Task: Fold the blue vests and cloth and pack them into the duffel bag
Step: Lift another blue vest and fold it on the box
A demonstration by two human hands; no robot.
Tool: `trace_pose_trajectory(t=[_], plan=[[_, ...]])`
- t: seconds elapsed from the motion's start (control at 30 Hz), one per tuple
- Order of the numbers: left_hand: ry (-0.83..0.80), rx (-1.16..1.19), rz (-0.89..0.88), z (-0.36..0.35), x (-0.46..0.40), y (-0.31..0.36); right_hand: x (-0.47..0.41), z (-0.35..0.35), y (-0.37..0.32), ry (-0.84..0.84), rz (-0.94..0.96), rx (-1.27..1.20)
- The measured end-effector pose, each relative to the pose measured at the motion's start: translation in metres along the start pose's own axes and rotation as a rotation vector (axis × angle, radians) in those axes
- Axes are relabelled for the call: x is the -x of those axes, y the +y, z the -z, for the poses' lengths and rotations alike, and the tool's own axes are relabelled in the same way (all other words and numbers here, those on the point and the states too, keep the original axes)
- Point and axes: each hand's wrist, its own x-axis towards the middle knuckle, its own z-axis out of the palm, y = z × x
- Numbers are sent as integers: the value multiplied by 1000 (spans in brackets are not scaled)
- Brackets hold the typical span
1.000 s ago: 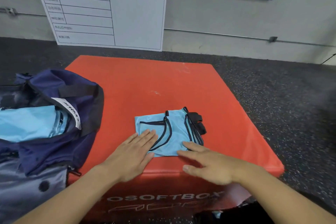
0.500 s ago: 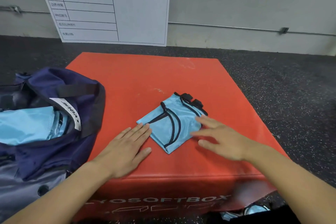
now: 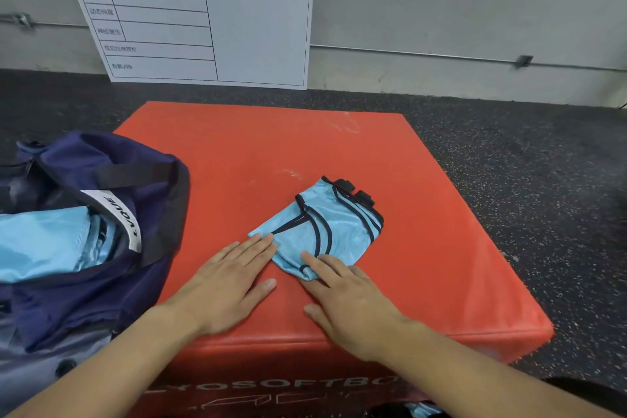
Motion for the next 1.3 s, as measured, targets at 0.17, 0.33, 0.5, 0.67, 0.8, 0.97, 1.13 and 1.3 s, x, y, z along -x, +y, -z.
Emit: trace_pose_trajectory(t=[0.17, 0.33, 0.5, 0.67, 0.8, 0.97, 1.13, 1.3], plan=[[-9, 8, -2, 4, 5, -13, -6, 7, 18, -4, -14, -376], [15, 48, 11, 14, 11, -29, -1, 8, 46, -74, -112, -641], [65, 93, -47, 15, 16, -27, 3, 22, 55, -109, -173, -937], [77, 192, -183, 11, 15, -16, 8, 36, 62, -127, -245, -1265], [107, 459, -230, 14, 12, 1, 10, 42, 70, -145, -242, -1398], [76, 767, -131, 20, 11, 18, 11, 51, 68, -70, -274, -1422], [106, 917, -18, 24, 6, 20, 9, 52, 68, -72, -272, -1280], [137, 935, 39, 23, 2, 21, 6, 46, 69, -22, -288, -1227]])
